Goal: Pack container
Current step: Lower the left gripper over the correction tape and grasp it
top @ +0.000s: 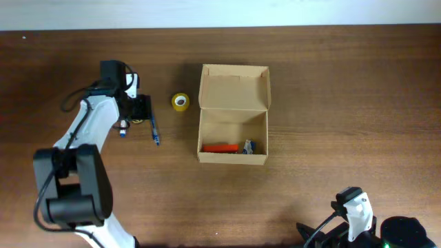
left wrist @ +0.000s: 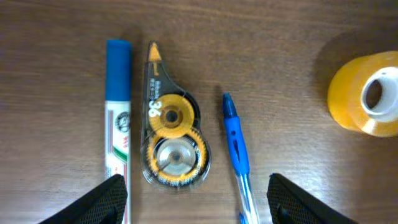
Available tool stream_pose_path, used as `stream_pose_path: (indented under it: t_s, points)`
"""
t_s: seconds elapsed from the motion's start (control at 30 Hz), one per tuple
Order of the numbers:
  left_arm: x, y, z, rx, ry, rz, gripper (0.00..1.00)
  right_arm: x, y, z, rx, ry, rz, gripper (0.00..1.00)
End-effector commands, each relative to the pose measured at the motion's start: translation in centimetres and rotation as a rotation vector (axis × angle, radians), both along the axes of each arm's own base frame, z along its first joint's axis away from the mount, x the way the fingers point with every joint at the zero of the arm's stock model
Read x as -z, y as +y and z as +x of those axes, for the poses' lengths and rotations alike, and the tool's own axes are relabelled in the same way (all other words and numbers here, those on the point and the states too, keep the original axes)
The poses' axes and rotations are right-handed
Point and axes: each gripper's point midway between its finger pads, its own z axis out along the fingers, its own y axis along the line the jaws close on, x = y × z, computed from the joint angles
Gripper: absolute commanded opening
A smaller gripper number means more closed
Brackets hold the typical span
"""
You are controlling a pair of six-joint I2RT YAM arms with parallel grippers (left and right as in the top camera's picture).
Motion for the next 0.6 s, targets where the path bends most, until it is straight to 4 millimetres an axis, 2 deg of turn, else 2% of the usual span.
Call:
stream_pose_path:
  t_s: [0.0,0.43,0.57]
  points:
    - [1.6,-0.3,0.0,0.025,0.024,-0.019,0.71,-0.1,0.1,-0.1,0.002,0.001,0.015,0.99]
    - [4.8,0.2,0.2,0.014,0.062,-0.022,0.71,-0.1,0.1,-0.1,0.002,0.002,0.015,0.99]
    - [5.2,0.2,0.1,0.014,0.070,-0.023,0.70,-0.1,0.1,-0.1,0.002,0.002,0.015,0.99]
